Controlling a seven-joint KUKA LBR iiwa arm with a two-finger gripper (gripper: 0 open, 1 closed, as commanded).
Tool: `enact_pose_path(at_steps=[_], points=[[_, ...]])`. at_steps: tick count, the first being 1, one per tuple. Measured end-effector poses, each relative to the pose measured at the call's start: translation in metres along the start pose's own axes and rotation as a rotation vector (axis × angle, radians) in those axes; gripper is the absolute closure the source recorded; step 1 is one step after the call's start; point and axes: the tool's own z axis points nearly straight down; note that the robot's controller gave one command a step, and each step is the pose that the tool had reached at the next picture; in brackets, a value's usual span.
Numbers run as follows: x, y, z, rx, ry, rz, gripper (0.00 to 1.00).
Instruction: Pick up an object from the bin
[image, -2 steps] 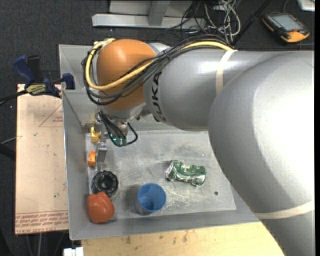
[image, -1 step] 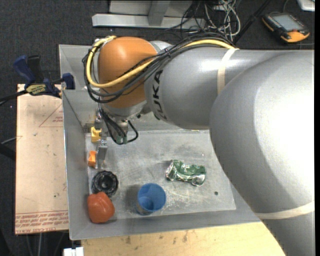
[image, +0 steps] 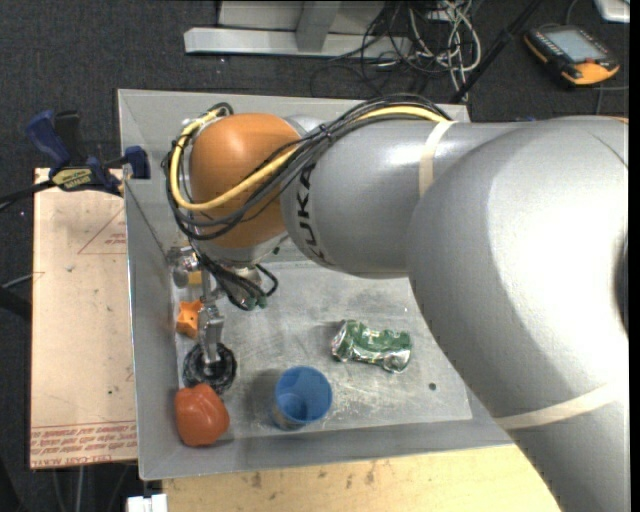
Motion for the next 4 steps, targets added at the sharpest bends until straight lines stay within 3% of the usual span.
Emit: enact_pose_path(at_steps=[1,2,3,4], points=[[0.002,0.000,0.032,-0.001,0.006,-0.171,0.00],[-0.002,0.000,-0.002,-0.001,0.002,-0.039,0.00],[-0.015,-0.008,0.041,-0.002,0.009,-0.180,0.00],[-0.004,-0.007,0.034,0.004,-0.001,0.168,1.00]])
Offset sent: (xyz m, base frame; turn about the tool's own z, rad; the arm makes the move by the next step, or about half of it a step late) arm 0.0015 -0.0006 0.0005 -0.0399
